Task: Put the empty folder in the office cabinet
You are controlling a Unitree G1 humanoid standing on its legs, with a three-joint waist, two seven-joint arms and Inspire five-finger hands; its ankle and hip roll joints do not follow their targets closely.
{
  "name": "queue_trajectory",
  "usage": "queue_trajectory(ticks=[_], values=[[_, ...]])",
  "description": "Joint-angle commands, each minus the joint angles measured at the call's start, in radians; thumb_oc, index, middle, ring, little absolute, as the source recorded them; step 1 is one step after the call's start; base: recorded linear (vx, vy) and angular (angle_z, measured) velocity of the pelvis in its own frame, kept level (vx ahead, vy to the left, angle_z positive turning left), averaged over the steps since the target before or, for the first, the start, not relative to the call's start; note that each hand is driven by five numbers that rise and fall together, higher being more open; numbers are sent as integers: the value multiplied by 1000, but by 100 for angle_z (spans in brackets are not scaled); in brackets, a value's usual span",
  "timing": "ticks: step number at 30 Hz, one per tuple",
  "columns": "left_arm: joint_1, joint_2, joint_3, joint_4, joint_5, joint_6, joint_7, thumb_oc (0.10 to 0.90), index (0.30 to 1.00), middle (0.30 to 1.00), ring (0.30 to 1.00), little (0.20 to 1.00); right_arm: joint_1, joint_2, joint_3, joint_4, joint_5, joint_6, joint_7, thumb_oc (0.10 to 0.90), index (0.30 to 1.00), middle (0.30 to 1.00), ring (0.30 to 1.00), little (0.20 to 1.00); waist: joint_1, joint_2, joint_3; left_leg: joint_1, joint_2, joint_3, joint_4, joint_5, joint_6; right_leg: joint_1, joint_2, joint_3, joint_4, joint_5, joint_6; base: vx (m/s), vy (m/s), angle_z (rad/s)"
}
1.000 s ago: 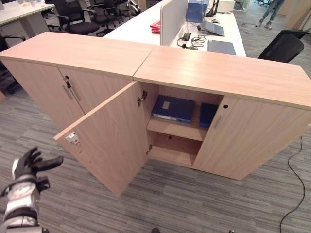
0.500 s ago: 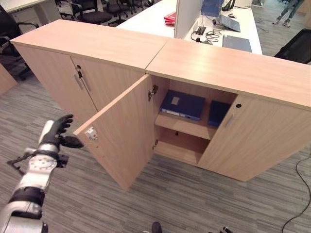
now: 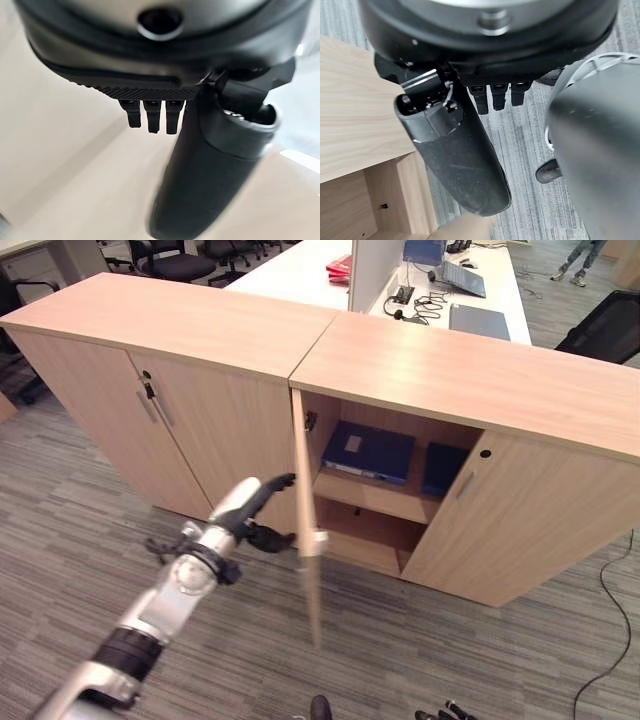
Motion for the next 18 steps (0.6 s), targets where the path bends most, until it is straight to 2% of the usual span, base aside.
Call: queue_trajectory(ticks=[1,3,4,9,13,15,18], values=[[-174,-128,-70,-180,-132,-191,-115,800,900,900,900,900,-38,-44,-1,42,27,-41,2,800,900,900,900,900,-25,53,-56,43,-15,11,-3,-119,-41,39,-7,-13,-21,110,31,-21,-7,-6],[-186,-171,-124,-179,-185,-180,-152,800,900,900,900,900,-50,-37,9,49,32,-38,-1,800,900,900,900,900,-30,55,-59,48,-18,8,-3,-120,-40,43,-9,-12,-21,112,31,-8,-3,-3],[-205,-222,-177,-145,-219,-165,-161,800,900,900,900,900,-66,-30,28,57,31,-33,-7,800,900,900,900,900,-38,56,-60,52,-19,8,-3,-121,-39,45,-11,-8,-18,117,31,-10,-8,-5],[-242,-286,-243,-113,-293,-132,-185,800,900,900,900,900,-108,-22,60,57,23,-22,-19,800,900,900,900,900,-49,60,-62,58,-18,6,-4,-121,-39,43,-16,4,-14,119,31,-18,-15,-11],[-241,-303,-257,-74,-308,-117,-186,800,900,900,900,900,-127,-23,78,59,7,-17,-22,800,900,900,900,900,-57,64,-64,65,-18,7,-4,-122,-39,42,-20,9,-11,121,31,-11,1,-11],[-201,-306,-241,26,-309,-99,-180,800,900,900,900,900,-141,-33,74,59,-15,-12,-26,800,900,900,900,900,-64,70,-67,74,-17,15,-4,-126,-38,41,-24,12,-8,127,31,2,14,-7],[-113,-285,-195,78,-318,-83,-186,800,900,900,900,900,-151,-47,56,79,-34,-6,-29,800,900,900,900,900,-59,79,-71,79,-16,19,-5,-128,-37,41,-25,7,-5,134,31,3,20,-21]])
